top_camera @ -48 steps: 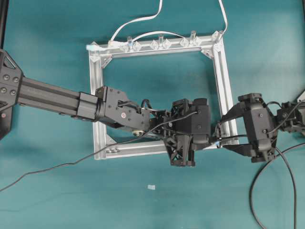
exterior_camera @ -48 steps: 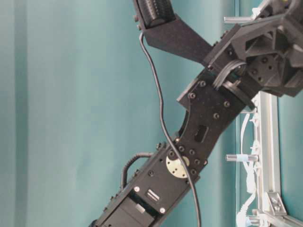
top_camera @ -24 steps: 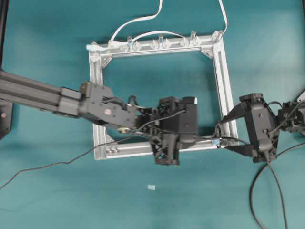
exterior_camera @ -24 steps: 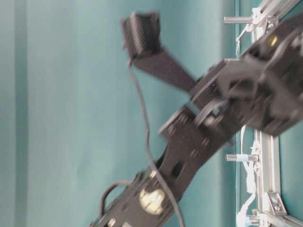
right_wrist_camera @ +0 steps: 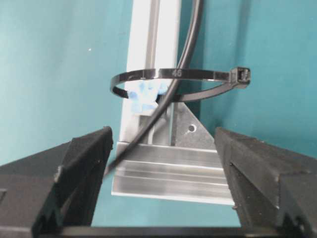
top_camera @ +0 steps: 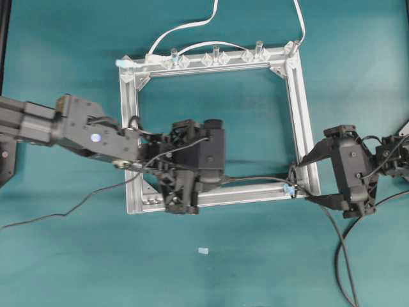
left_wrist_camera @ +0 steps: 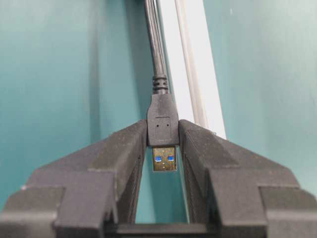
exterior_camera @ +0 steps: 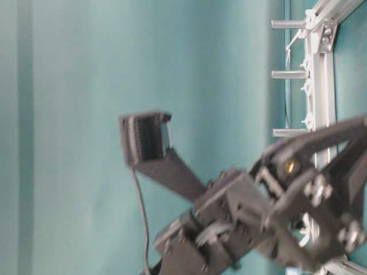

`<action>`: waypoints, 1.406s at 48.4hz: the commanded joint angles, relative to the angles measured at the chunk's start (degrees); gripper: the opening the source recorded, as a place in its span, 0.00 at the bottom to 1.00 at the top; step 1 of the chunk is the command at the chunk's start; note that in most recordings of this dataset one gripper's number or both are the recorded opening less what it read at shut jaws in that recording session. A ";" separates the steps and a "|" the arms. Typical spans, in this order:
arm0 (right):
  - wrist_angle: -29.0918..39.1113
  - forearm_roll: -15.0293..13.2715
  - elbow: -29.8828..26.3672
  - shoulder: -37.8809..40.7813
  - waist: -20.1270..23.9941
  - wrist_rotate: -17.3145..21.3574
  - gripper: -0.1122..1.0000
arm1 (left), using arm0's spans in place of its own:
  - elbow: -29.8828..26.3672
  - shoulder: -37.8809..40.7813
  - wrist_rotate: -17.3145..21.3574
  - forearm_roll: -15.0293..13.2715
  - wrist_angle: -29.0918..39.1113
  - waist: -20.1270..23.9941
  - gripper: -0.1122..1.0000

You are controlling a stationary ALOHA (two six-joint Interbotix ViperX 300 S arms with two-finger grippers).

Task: Insert the wire through the string loop located on the right side.
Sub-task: 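Open the right gripper and pull the cable left with the left gripper, then draw the cable further left through the loop with the left gripper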

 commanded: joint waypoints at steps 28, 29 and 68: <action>0.88 -0.09 -0.53 -0.62 -0.09 -0.09 0.90 | 17.31 -19.86 -4.31 -0.18 8.35 -2.20 0.31; 0.88 -0.09 -0.53 -0.62 0.00 -0.09 0.90 | 17.93 -20.39 -4.83 -0.18 8.44 -2.29 0.31; 0.88 -0.09 -0.88 -0.62 -0.09 -0.09 0.90 | 26.98 -25.49 -11.43 0.18 8.35 -9.23 0.31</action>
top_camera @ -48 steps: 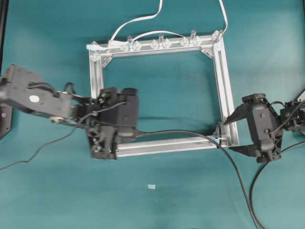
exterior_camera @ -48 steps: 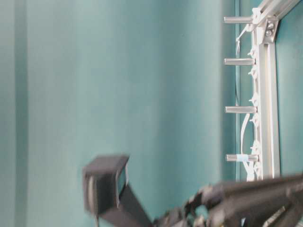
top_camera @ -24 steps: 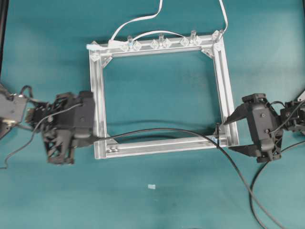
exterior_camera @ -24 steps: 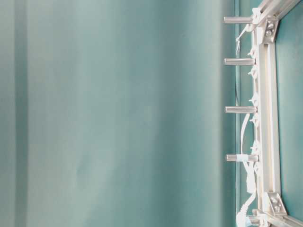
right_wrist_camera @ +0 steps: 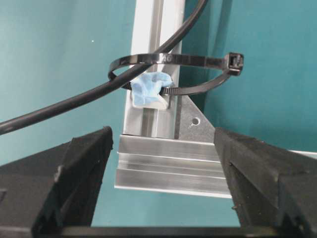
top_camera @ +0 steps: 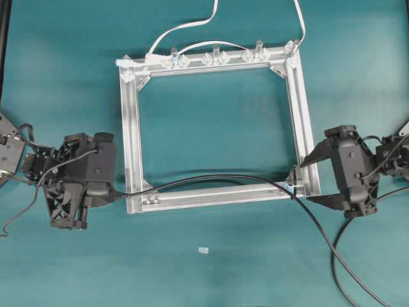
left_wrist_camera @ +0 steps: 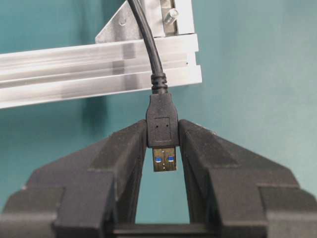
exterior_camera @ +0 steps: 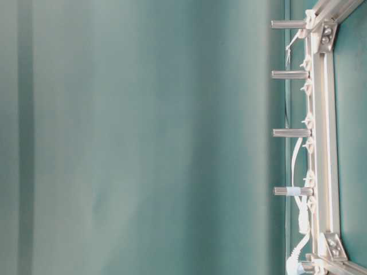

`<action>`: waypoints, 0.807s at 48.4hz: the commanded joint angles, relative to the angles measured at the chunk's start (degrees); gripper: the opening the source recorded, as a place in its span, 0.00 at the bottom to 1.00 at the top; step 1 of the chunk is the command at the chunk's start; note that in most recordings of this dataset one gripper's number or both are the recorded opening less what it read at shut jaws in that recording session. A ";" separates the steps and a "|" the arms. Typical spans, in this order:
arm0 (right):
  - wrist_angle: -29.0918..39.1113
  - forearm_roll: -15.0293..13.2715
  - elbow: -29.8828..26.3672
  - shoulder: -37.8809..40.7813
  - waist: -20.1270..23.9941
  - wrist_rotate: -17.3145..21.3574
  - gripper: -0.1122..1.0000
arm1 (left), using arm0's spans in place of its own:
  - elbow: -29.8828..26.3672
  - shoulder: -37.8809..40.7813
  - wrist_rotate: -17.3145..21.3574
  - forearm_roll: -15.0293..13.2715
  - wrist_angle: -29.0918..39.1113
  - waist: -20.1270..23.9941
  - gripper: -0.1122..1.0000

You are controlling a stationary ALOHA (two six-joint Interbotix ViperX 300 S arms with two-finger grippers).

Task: Insert the wire through the string loop located on the right side.
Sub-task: 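Draw the cable further left through the loop with the left gripper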

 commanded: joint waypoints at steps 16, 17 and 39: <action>-0.26 -0.09 -0.88 -0.62 0.00 0.00 0.90 | -0.88 0.00 -0.62 0.00 0.35 -0.18 0.32; -0.26 -0.09 -0.88 -0.53 0.00 0.00 0.90 | -0.97 0.00 -0.62 0.00 0.79 -0.18 0.32; -0.18 -0.09 -0.88 -2.11 0.00 0.00 0.90 | -2.02 -0.62 0.00 0.62 2.29 -0.18 0.67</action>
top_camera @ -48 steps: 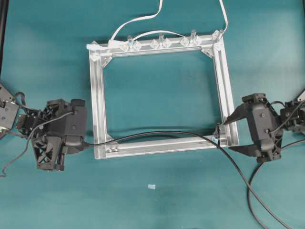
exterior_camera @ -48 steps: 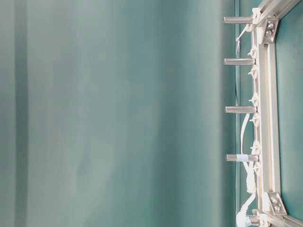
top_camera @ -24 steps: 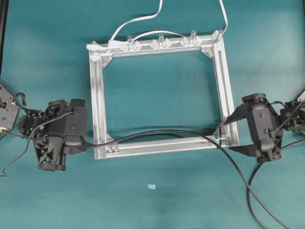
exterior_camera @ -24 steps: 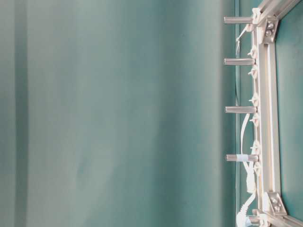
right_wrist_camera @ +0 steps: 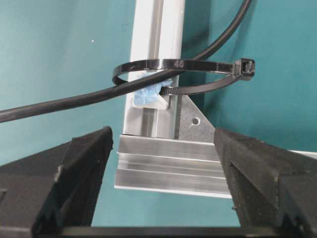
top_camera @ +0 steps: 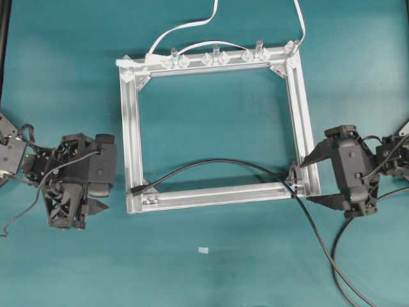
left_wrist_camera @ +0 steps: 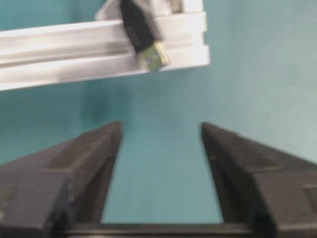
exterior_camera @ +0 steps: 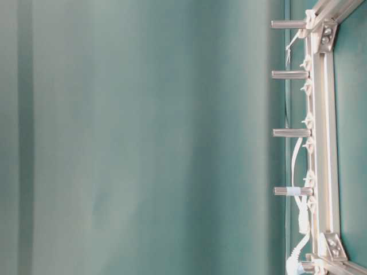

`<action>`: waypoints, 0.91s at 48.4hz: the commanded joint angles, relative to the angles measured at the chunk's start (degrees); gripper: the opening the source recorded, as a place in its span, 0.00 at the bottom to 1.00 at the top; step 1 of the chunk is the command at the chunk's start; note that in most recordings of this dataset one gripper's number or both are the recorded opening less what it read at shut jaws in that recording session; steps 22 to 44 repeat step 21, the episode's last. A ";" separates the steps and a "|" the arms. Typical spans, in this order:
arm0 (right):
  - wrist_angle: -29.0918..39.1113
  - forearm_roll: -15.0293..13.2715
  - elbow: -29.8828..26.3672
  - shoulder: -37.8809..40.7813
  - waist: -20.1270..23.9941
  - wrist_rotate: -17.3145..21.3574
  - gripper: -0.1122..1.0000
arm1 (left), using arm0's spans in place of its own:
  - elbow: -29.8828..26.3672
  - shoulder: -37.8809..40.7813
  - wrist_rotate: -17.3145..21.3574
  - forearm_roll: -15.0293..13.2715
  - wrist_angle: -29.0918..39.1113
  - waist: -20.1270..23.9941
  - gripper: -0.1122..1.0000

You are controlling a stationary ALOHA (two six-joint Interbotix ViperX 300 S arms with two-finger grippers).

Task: Insert the wire through the string loop located on the right side.

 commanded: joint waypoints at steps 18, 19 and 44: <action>2.02 -0.09 -0.26 -8.88 -0.09 0.00 0.90 | -3.08 -4.31 1.58 1.67 -0.44 1.32 0.67; 1.93 -0.09 -0.18 -9.23 -0.09 0.00 0.90 | -3.16 -4.66 1.93 1.67 -0.35 1.58 0.67; 1.76 -0.09 0.00 -9.84 0.00 -0.09 0.90 | -3.25 -5.36 2.64 1.67 -0.18 2.11 0.67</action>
